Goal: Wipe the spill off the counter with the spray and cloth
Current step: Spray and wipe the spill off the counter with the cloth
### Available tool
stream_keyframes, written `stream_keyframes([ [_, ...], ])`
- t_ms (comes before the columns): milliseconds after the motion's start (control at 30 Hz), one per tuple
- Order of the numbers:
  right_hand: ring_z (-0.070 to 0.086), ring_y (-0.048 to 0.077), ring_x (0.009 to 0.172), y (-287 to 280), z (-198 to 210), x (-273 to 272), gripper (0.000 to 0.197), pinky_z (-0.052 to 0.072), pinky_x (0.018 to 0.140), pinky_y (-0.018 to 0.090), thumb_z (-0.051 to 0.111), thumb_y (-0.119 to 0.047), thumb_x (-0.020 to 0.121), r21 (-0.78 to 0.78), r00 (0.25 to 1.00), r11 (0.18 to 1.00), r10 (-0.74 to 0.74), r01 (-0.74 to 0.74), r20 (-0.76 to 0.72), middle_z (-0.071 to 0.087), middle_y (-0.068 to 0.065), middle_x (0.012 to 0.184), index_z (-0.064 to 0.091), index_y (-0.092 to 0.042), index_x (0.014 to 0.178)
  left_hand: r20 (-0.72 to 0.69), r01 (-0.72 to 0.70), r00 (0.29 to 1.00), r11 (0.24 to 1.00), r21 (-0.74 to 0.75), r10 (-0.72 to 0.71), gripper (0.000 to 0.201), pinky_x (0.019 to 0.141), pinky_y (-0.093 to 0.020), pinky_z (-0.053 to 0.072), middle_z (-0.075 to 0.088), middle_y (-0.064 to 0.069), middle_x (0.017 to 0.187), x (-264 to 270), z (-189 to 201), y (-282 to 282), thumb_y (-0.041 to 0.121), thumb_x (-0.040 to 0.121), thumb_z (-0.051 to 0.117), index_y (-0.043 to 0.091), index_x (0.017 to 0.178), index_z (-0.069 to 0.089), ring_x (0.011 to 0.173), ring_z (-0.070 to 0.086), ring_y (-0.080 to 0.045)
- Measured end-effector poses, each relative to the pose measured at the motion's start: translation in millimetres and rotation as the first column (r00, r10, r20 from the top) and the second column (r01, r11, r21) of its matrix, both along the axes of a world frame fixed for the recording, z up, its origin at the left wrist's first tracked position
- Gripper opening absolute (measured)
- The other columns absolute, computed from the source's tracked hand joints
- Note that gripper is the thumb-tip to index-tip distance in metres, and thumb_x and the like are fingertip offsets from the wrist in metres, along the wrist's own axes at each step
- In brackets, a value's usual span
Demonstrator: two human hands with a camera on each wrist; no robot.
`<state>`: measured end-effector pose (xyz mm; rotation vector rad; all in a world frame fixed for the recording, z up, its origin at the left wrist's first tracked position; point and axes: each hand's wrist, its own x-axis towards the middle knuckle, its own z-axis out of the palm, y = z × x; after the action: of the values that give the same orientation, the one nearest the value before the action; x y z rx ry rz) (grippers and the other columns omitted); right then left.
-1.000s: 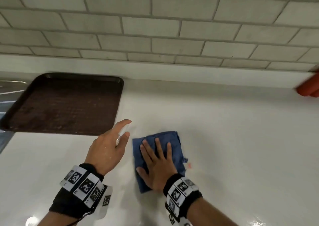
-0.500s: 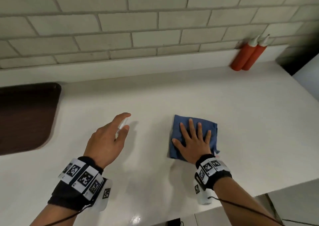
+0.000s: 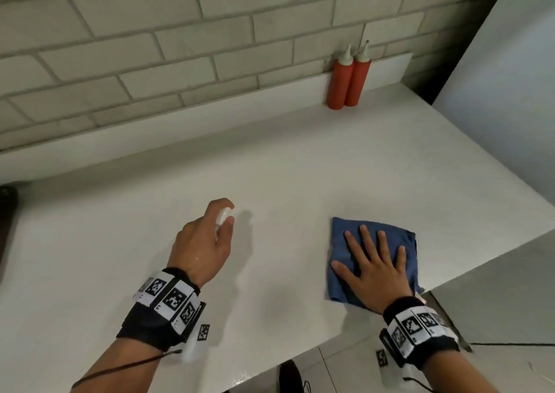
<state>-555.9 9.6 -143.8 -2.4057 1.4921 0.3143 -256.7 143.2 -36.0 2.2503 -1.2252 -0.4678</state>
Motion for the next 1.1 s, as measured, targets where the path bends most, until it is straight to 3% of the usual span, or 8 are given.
stream_keyframes([
  [233, -0.021, 0.032, 0.147, -74, 5, 35, 0.081, -0.009, 0.112, 0.067, 0.011, -0.079, 0.085, 0.055, 1.000, 0.998, -0.027, 0.027, 0.008, -0.023, -0.005, 0.161, -0.015, -0.041, 0.151, 0.072, 0.029, 0.997, 0.999, -0.028, -0.027, 0.027, 0.072, -0.036, 0.049, 0.059, 0.003, 0.069, 8, 22, -57, 0.035, 0.100, 0.044, 0.038, 0.127, 0.047, 0.069, 0.060, -0.026],
  [433, -0.021, 0.037, 0.146, -128, 9, 112, 0.082, -0.010, 0.111, 0.068, 0.011, -0.078, 0.087, 0.079, 0.999, 0.996, 0.040, -0.039, -0.009, -0.022, -0.001, 0.161, -0.014, -0.036, 0.153, 0.041, 0.016, 0.999, 0.999, -0.043, -0.014, 0.024, 0.075, -0.038, 0.053, 0.062, 0.001, 0.073, 9, 18, -67, 0.038, 0.100, 0.043, 0.040, 0.124, 0.047, 0.070, 0.062, -0.025],
  [567, -0.025, 0.037, 0.144, -105, 6, 170, 0.079, -0.015, 0.110, 0.066, 0.008, -0.075, 0.089, 0.067, 0.977, 0.974, 0.215, -0.214, 0.001, -0.026, 0.000, 0.160, -0.017, -0.034, 0.152, 0.037, -0.056, 0.998, 0.998, -0.022, 0.057, 0.032, 0.083, -0.036, 0.047, 0.066, -0.003, 0.084, 30, 18, -57, 0.041, 0.101, 0.042, 0.043, 0.133, 0.045, 0.089, 0.062, -0.028],
  [700, -0.028, 0.036, 0.143, -24, -8, 183, 0.083, -0.023, 0.107, 0.065, -0.007, -0.078, 0.080, 0.081, 0.881, 0.878, 0.472, -0.472, 0.025, -0.028, 0.000, 0.158, -0.019, -0.034, 0.151, 0.056, -0.138, 0.989, 0.990, 0.006, 0.138, 0.036, 0.084, -0.034, 0.044, 0.067, -0.007, 0.095, 50, 20, -37, 0.041, 0.101, 0.043, 0.042, 0.138, 0.044, 0.095, 0.062, -0.031],
  [833, 0.022, 0.038, 0.145, 7, -16, 171, 0.079, 0.009, 0.108, 0.066, 0.014, -0.078, 0.090, 0.039, 0.828, 0.827, 0.559, -0.560, 0.041, 0.025, 0.002, 0.160, 0.033, -0.031, 0.151, 0.081, -0.200, 0.977, 0.979, 0.034, 0.197, 0.038, 0.088, -0.036, 0.044, 0.069, -0.006, 0.103, 76, 22, -10, 0.041, 0.102, 0.041, 0.042, 0.140, 0.042, 0.102, 0.062, -0.031],
  [867, 0.025, 0.037, 0.144, 2, -14, 171, 0.078, 0.010, 0.107, 0.066, 0.017, -0.079, 0.089, 0.023, 0.831, 0.831, 0.554, -0.555, 0.044, 0.025, 0.000, 0.159, 0.033, -0.033, 0.150, 0.085, -0.217, 0.973, 0.975, 0.042, 0.213, 0.038, 0.088, -0.037, 0.044, 0.070, -0.005, 0.105, 82, 23, -1, 0.041, 0.102, 0.041, 0.042, 0.140, 0.042, 0.104, 0.062, -0.031],
  [1000, -0.019, 0.031, 0.148, -47, -1, 200, 0.082, -0.014, 0.111, 0.063, 0.009, -0.081, 0.083, 0.066, 0.891, 0.889, 0.454, -0.454, 0.010, -0.025, -0.008, 0.158, -0.015, -0.041, 0.151, 0.090, -0.286, 0.956, 0.957, 0.046, 0.281, 0.038, 0.085, -0.034, 0.043, 0.070, -0.004, 0.109, 105, 21, 39, 0.040, 0.102, 0.041, 0.039, 0.140, 0.043, 0.105, 0.063, -0.031],
  [1100, -0.022, 0.035, 0.146, -76, 8, 254, 0.085, -0.011, 0.112, 0.066, 0.012, -0.082, 0.084, 0.116, 0.934, 0.931, 0.353, -0.347, -0.043, -0.027, -0.004, 0.159, -0.018, -0.038, 0.151, 0.098, -0.337, 0.938, 0.940, 0.049, 0.331, 0.037, 0.081, -0.033, 0.042, 0.070, -0.003, 0.103, 123, 17, 75, 0.040, 0.101, 0.042, 0.040, 0.139, 0.043, 0.100, 0.064, -0.030],
])
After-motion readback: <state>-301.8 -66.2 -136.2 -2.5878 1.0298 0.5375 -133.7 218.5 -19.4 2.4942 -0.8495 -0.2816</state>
